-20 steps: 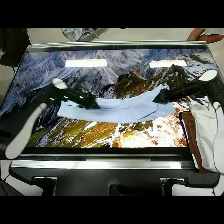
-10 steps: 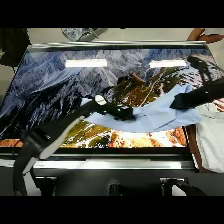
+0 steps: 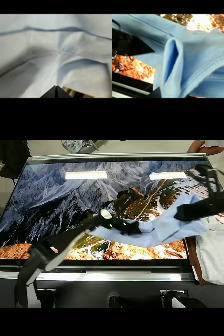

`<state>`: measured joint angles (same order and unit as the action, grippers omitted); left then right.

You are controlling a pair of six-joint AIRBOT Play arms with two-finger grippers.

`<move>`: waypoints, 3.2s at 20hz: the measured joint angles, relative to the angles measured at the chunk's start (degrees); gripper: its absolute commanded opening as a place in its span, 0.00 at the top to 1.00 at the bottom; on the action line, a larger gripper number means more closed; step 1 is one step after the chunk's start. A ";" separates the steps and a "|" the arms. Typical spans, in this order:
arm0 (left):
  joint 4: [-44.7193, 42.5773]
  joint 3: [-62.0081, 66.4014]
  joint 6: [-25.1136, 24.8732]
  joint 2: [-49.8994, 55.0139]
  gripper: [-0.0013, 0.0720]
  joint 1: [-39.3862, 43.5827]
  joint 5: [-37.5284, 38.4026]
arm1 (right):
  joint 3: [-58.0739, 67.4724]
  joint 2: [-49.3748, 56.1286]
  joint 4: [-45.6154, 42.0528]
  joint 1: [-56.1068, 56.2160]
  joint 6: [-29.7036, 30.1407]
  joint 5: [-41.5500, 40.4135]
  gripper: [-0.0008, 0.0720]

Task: Fold the shirts.

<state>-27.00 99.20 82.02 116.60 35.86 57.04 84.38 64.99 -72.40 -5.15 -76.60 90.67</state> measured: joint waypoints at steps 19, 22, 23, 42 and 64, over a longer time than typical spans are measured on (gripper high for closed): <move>-30.34 -2.10 -3.87 -37.18 0.95 -33.20 14.45 | 0.00 34.12 38.97 33.00 -2.16 -46.90 0.04; -30.69 -5.16 -4.94 -37.55 0.95 -33.77 14.71 | 0.00 33.07 45.03 31.58 4.92 -49.96 0.04; -30.69 -6.21 -5.18 -37.59 0.95 -34.01 14.82 | 0.02 32.02 44.76 30.12 6.36 -49.48 0.04; -31.08 -9.11 -6.45 -37.94 0.95 -37.22 16.85 | -27.67 25.40 32.65 9.97 7.50 -34.23 0.91; -31.08 -16.48 -8.07 -37.88 0.95 -33.83 12.55 | 13.94 2.95 12.46 -43.58 3.02 2.60 0.91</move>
<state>-58.08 82.72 73.95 78.72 2.02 69.58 98.32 67.94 -59.94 -48.73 -73.58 93.27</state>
